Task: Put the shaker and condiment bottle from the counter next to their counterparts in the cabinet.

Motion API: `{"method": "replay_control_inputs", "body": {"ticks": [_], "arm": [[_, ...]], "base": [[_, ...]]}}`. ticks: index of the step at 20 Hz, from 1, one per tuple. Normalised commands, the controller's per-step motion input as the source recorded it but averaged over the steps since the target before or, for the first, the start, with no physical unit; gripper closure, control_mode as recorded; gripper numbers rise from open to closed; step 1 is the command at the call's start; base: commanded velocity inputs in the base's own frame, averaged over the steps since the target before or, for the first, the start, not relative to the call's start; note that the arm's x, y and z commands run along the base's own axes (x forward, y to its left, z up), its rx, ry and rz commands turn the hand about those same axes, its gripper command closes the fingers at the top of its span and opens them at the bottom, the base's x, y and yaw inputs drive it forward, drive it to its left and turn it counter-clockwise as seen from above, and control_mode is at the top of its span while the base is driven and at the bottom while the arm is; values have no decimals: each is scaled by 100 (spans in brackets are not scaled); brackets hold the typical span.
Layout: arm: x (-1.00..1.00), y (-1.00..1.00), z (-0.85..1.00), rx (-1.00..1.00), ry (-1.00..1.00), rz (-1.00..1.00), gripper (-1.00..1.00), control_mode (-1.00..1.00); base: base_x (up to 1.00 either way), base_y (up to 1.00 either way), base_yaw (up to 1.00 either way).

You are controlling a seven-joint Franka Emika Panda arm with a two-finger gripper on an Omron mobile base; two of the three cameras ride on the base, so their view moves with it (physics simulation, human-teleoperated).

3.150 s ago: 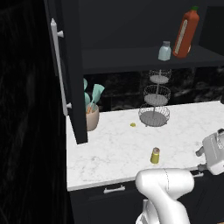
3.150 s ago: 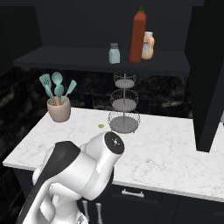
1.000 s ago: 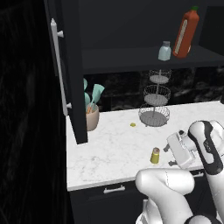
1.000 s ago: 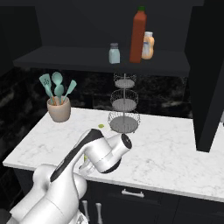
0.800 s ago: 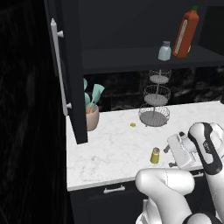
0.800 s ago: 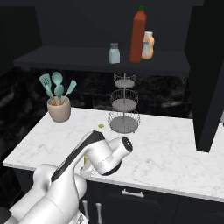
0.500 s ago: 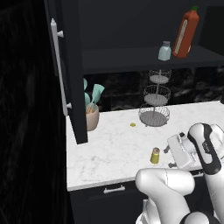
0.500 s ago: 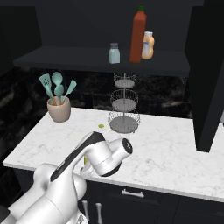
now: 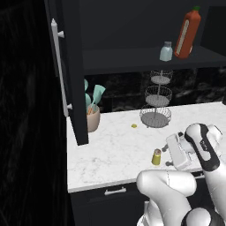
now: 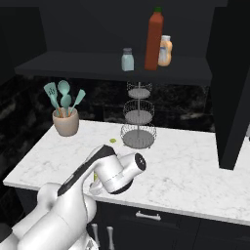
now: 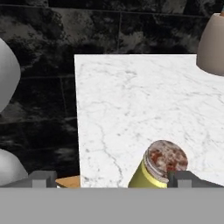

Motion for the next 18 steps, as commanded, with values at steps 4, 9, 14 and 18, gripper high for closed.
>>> {"method": "replay_control_inputs", "body": {"ticks": [4, 9, 14, 18], "arm": [[27, 0, 0, 3, 0, 0, -100, -100], [21, 0, 0, 5, 0, 0, -100, -100], [18, 0, -5, 8, 1, 0, -100, -100], [24, 0, -18, 7, 4, 0, -100, -100]], "base": [[0, 0, 0], [0, 0, 0], [0, 0, 0], [0, 0, 0]]}}
